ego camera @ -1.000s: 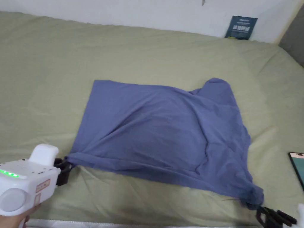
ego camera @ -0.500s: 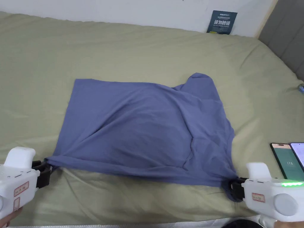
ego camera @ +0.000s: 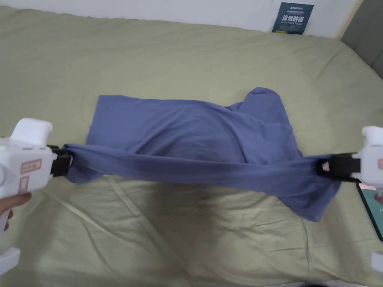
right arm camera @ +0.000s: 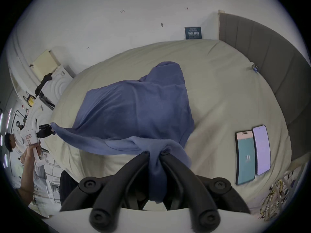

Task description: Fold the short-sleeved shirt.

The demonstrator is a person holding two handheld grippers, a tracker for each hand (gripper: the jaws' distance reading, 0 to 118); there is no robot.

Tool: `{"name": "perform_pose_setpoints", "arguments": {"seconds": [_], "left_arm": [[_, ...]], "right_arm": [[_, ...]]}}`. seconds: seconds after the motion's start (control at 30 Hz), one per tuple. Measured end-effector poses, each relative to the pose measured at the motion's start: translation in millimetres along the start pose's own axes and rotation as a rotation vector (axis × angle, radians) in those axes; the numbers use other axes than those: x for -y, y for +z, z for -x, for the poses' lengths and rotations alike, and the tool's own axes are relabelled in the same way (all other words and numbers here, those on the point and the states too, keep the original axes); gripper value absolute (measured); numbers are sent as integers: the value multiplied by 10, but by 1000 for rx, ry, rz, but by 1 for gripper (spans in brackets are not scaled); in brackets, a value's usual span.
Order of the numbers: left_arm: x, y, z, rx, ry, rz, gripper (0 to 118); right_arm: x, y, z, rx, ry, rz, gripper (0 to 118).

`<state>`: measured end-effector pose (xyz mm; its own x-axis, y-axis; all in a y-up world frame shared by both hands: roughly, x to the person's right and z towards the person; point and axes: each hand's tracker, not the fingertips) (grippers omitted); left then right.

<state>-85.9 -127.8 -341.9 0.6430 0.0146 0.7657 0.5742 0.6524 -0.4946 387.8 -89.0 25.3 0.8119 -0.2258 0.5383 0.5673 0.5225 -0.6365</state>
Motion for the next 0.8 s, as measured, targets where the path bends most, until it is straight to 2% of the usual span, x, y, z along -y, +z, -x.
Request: {"name": "perform_pose_setpoints", "arguments": {"seconds": [0.17, 0.23, 0.33, 0.37, 0.4, 0.43, 0.47, 0.5, 0.53, 0.63, 0.7, 0.8], "left_arm": [[-368, -834, 35, -47, 44, 165, 2], [-417, -1117, 44, -77, 78, 233, 2], [-416, -1324, 9, -84, 40, 245, 2], [-387, -1294, 3, -90, 35, 225, 2], [-380, -1264, 16, -86, 67, 192, 7], [-361, -1224, 19, -75, 98, 166, 39], [-326, -1129, 32, -71, 114, 142, 82], [-262, -987, 44, -67, 102, 135, 110], [-215, -852, 34, -64, 103, 92, 113], [84, -173, -89, -141, 70, -135, 111], [425, 325, -266, -150, 61, -306, 111], [975, 803, -534, -197, 66, -446, 111]], "right_arm": [[-503, -846, -147, 44, -91, 114, 4], [-571, -1098, -183, 56, -104, 149, 4], [-600, -1318, -199, 85, -87, 179, 5], [-550, -1311, -210, 105, -66, 166, 9], [-523, -1275, -228, 126, -40, 132, 26], [-495, -1232, -249, 122, -36, 107, 73], [-456, -1161, -281, 100, -39, 102, 104], [-392, -1052, -291, 75, -42, 94, 116], [-337, -911, -273, 56, -45, 54, 116], [59, -320, -54, 78, 12, -143, 116], [486, 67, 159, 109, 77, -315, 116], [1277, 402, 495, 116, 118, -506, 114]]}}
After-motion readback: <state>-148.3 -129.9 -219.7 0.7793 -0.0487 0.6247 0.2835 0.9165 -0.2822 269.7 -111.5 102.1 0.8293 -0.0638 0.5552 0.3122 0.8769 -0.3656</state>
